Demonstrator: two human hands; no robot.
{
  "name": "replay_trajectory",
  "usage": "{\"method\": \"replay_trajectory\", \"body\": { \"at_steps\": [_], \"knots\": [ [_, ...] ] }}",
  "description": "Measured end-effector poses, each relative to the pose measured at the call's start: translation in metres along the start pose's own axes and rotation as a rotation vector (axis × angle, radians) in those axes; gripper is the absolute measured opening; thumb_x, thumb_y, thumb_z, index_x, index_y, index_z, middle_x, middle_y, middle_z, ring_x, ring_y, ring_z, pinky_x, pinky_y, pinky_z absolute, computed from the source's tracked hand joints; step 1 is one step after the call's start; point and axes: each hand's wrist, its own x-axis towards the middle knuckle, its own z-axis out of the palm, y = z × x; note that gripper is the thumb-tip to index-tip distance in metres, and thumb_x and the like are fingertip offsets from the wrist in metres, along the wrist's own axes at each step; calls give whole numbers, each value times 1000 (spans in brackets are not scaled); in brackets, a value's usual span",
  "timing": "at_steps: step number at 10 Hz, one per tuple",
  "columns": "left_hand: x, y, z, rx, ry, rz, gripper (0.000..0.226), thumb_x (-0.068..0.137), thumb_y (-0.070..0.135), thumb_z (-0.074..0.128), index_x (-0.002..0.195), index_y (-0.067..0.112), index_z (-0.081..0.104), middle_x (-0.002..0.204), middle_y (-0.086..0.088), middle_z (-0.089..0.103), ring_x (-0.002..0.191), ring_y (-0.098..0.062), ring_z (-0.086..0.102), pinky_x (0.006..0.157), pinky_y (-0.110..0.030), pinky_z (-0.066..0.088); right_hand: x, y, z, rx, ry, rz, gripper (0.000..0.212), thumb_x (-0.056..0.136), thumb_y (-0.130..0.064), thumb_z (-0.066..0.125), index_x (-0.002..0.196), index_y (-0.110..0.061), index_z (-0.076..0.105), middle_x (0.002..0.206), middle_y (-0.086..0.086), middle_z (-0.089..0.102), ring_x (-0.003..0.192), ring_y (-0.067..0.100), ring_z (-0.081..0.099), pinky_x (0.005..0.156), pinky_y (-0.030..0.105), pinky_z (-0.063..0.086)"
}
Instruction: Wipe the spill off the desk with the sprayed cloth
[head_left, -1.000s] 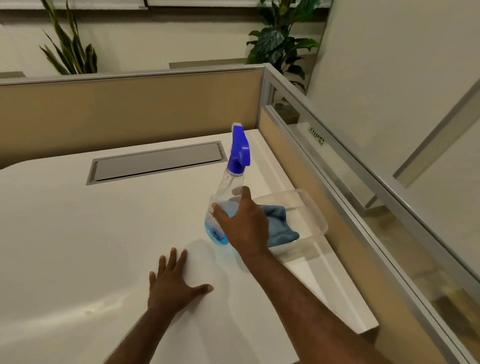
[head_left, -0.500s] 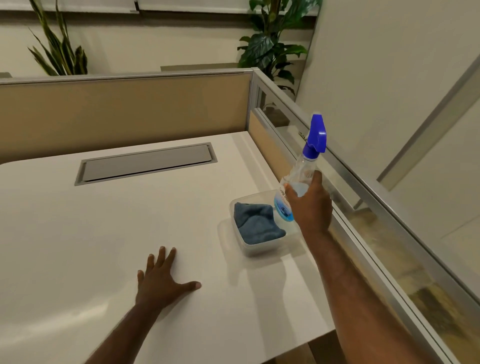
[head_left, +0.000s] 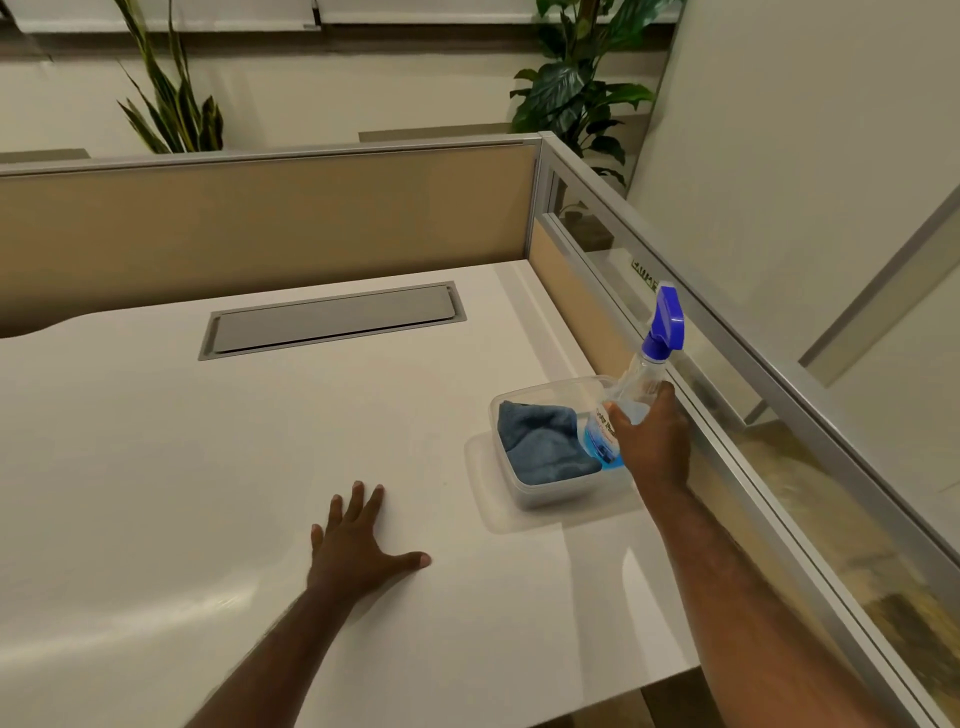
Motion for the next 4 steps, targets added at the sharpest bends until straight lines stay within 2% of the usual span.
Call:
{"method": "replay_trajectory", "body": {
  "at_steps": [2,3,4],
  "knots": [
    [-1,3,-2,10,-19,-8,131,48,88,60,152,32,3,163,4,-7,149,-24,-8,118,-54,4,-6,3,-1,-8,12,2,58,81,-34,73,126,-9,47,123,13,63,109,28,65,86,40,56],
    [-2,4,-7,19,-38,-5,129,51,85,62,152,31,3,163,4,-7,149,-25,-9,118,-54,4,-8,-2,-4,34,29,16,64,79,-36,75,129,-10,45,124,12,62,109,28,65,86,41,56],
    [-3,0,-10,48,43,56,120,59,81,62,153,28,8,164,3,-1,149,-25,-10,119,-51,1,-28,-12,-12,132,187,48,79,75,-44,76,136,-15,34,125,12,60,106,27,65,82,41,57]
  ]
}}
